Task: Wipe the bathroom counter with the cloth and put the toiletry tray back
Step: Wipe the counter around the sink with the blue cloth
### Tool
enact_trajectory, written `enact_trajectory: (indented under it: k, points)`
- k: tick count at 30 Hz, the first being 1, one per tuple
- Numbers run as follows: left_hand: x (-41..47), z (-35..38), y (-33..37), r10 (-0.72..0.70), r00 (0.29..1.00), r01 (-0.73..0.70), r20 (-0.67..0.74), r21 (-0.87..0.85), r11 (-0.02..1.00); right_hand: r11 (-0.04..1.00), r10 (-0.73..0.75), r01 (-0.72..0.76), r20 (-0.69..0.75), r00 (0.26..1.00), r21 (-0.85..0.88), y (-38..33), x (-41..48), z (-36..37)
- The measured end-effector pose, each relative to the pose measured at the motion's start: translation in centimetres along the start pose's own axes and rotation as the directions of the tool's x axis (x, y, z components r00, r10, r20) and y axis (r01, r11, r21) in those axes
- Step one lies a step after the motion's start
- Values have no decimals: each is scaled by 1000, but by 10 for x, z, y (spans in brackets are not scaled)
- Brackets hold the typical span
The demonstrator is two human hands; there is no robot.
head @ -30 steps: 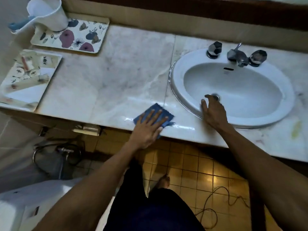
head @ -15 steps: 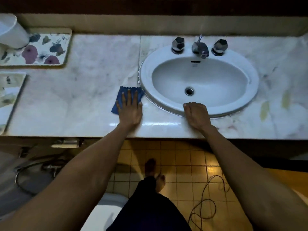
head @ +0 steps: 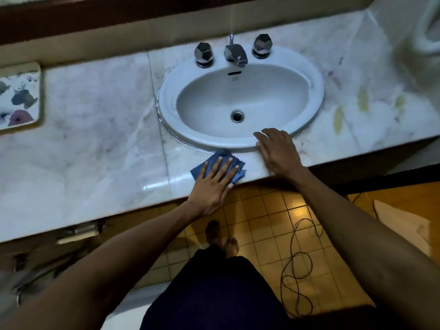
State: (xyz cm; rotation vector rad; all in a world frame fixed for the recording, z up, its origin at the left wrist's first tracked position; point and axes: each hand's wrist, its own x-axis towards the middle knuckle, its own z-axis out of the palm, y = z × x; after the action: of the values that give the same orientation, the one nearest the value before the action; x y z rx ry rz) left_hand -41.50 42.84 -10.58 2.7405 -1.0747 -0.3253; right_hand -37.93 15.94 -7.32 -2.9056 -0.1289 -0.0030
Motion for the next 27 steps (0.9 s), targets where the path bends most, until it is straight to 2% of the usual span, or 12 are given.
enact_trajectory:
  k: [4, 7, 14, 17, 21, 23, 27]
  points:
    - [25, -2, 14, 175, 984, -175, 15, 43, 984, 987, 160, -160, -19, 987, -12, 34, -28, -17]
    - [55, -1, 33, 282, 959, -283, 30, 33, 959, 958, 282, -280, -30, 959, 59, 59, -56, -30]
    - [127, 5, 89, 380, 925, -376, 24, -103, 921, 843, 533, -509, -139, 835, 176, 124, -114, -56]
    - [162, 2, 117, 285, 959, -273, -4, -295, 916, 782, 615, -572, -157, 773, 247, 149, -121, -60]
    - [205, -5, 166, 111, 993, -112, -32, -501, 858, 747, 656, -597, -181, 733, 292, 191, -120, -70]
    - [234, -6, 191, 31, 998, -51, -46, -538, 842, 733, 671, -608, -182, 719, 305, 219, -118, -74]
    - [302, -1, 226, -84, 994, 39, -71, -487, 873, 733, 665, -592, -171, 727, 336, 278, -112, -85]
